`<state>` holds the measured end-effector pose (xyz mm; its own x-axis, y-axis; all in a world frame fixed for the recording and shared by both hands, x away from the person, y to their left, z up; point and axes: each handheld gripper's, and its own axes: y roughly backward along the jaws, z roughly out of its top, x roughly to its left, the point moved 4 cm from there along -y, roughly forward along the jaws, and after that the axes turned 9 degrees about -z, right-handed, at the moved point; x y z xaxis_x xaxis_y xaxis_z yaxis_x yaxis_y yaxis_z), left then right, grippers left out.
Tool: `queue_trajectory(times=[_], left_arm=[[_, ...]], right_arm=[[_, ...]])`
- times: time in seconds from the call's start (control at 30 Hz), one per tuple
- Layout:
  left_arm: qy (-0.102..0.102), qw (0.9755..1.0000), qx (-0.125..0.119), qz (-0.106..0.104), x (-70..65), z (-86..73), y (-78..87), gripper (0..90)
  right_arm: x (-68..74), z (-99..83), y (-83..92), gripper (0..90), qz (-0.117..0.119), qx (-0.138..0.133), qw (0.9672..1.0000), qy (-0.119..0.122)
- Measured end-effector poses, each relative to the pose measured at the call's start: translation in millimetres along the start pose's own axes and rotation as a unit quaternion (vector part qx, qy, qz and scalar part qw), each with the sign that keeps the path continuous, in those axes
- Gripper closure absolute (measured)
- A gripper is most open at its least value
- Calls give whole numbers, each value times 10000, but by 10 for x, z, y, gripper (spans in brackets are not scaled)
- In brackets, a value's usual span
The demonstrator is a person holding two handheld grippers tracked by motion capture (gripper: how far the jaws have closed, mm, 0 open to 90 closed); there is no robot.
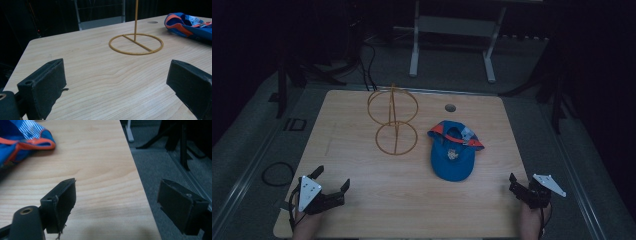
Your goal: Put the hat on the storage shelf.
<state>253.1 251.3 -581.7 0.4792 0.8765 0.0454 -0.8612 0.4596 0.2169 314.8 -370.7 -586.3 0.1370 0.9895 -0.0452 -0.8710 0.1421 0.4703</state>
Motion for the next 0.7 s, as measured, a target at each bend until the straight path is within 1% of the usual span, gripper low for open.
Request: queue_trajectory(times=[0.17, 0.2, 0.23, 0.27, 0.3, 0.33, 0.37, 0.4, 0.43, 0.47, 0.53, 0.57, 0.6, 0.63, 0.7], left_arm=[[20, 10000, -16, -29, -4, 3, 2, 27], [55, 9999, -32, -96, -21, 5, 0, 27], [96, 9998, -16, -150, -32, 0, -4, 27], [142, 9997, -5, -173, -35, -5, -8, 28], [179, 9996, -6, -205, -41, -6, -13, 27], [156, 9997, 23, -191, -47, -8, -17, 28], [156, 9997, 23, -191, -47, -8, -17, 28], [77, 9998, 60, -167, -60, -10, -25, 27], [75, 9998, 61, -154, -66, -8, -30, 27], [74, 9998, 63, -159, -70, -7, -33, 27], [74, 9998, 82, -175, -73, -6, -33, 28], [-14, 9998, 193, -99, -72, -9, -33, 28], [-14, 9998, 193, -99, -72, -9, -33, 45], [-23, 9998, 183, -93, -72, -10, -32, 47], [78, 9998, 171, -114, -70, -9, -32, 48]], right_arm=[[16, -5, 5, 156, 19, 40, 10000, 40], [16, -5, 5, 156, 19, 40, 10000, 40], [101, -3, 1, 148, 540, 298, 9980, 137], [133, 2, 5, 148, 599, 316, 9974, 226], [164, 10, 9, 148, 609, 333, 9969, 364], [195, 22, 12, 148, 624, 323, 9964, 470], [195, 22, 12, 148, 624, 323, 9964, 470], [238, 49, 16, 148, 669, 320, 9956, 576], [255, 68, 25, 148, 737, 328, 9952, 553], [266, 89, 34, 148, 779, 281, 9952, 525], [276, 108, 41, 148, 793, 276, 9950, 536], [293, 149, 47, 148, 844, 239, 9943, 607], [293, 149, 47, 148, 844, 239, 9943, 607], [307, 185, 49, 148, 876, 229, 9936, 680], [320, 220, 53, 148, 940, 252, 9928, 700]])
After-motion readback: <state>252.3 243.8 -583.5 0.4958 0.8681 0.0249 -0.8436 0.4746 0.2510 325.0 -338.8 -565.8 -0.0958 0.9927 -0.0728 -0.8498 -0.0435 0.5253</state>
